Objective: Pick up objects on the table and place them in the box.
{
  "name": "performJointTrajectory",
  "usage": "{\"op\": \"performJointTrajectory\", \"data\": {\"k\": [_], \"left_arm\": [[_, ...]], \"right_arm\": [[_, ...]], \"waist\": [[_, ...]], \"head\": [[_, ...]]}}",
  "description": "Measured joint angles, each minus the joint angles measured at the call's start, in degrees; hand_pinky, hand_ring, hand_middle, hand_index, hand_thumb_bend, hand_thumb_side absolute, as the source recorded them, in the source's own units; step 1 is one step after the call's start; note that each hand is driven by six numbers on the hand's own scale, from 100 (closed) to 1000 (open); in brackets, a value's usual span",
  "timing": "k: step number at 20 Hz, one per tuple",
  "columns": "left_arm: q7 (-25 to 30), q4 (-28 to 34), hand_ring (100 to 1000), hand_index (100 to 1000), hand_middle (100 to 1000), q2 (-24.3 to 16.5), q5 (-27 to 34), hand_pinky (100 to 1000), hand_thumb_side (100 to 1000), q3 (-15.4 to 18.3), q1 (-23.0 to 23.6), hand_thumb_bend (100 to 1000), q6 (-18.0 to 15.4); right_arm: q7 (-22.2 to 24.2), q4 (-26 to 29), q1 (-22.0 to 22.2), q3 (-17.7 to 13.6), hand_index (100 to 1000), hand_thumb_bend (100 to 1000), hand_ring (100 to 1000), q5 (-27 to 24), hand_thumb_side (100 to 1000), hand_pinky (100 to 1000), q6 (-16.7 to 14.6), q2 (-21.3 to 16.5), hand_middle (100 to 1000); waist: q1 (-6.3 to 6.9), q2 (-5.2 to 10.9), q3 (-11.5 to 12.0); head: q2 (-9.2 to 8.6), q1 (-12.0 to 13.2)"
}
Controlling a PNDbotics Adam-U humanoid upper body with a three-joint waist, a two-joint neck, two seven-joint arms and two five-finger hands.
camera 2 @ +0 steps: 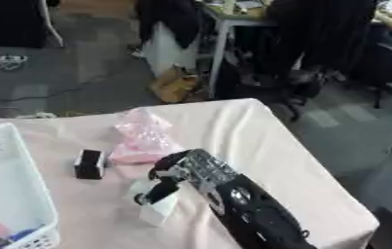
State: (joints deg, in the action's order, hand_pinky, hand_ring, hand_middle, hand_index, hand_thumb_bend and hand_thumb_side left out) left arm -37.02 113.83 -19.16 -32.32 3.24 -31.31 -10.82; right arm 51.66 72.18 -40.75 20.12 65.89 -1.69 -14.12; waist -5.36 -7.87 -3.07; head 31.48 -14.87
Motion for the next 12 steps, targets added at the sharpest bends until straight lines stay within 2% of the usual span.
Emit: {"op": "performJointTrajectory", "data": {"k": [12], "left_arm": [[-0.07,0.0,947,868,826,0.03,0.0,862,814,0.1,-0.17,100,-0.07]], "right_arm": [[0.26,-1.55,0.49,0.52,946,407,1000,-0.36,1000,940,-1.16,0.82,906]], "waist": [[0.0,-0.23,0.28]], "head": [[0.02,-0.03]]}}
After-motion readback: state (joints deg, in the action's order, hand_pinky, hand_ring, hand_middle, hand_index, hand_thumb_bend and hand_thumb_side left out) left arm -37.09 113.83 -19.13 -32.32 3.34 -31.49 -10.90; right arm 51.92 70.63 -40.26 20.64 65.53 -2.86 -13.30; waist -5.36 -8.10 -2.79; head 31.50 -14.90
